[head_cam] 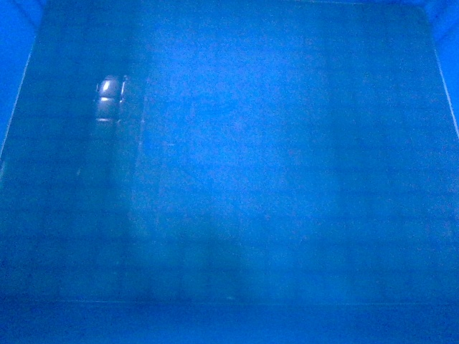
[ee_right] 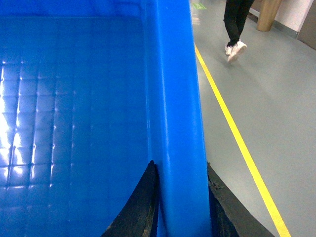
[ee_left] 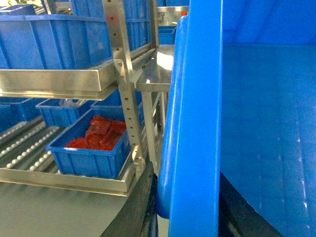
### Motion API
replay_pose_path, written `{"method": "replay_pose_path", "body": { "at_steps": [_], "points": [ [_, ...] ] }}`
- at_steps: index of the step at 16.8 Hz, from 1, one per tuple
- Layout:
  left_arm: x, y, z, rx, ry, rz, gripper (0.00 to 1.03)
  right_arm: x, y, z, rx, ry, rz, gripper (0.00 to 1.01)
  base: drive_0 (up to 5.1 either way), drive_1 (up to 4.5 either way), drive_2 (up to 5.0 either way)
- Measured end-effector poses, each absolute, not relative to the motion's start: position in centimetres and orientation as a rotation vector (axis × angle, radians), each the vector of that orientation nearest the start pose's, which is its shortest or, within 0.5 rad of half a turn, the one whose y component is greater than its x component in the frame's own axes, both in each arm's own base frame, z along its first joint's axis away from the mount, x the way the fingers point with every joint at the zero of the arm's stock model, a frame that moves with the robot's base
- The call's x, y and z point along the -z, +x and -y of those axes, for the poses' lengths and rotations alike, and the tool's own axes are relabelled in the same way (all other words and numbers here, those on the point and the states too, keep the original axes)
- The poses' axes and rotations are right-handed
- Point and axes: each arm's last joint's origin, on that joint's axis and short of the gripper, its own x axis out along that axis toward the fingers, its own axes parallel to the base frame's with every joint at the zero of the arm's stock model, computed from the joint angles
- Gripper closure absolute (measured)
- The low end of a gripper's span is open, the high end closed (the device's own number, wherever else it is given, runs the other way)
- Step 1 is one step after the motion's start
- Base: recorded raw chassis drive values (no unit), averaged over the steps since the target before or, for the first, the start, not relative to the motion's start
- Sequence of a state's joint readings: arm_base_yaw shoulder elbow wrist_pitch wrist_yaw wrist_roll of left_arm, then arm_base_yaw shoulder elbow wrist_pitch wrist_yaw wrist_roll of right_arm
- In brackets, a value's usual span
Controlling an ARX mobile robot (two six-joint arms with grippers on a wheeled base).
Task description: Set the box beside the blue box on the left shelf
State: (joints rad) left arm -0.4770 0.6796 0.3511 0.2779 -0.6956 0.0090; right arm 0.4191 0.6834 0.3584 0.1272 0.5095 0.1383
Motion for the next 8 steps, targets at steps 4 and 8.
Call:
{"method": "replay_pose_path", "body": {
  "at_steps": [4,8],
  "points": [
    [-24.28,14.67,5.49,-0.219,0.037,-0.042,0.83,-23.05,15.0,-5.15,0.101,0.049,-0.17,0.84,0.1,4.32,-4.2],
    [-24.25,14.69,5.5,-0.219,0.038,-0.044,0.83,-23.03,15.0,-5.14,0.101,0.049,-0.171,0.84,0.1,4.32,-4.2]
  ]
}}
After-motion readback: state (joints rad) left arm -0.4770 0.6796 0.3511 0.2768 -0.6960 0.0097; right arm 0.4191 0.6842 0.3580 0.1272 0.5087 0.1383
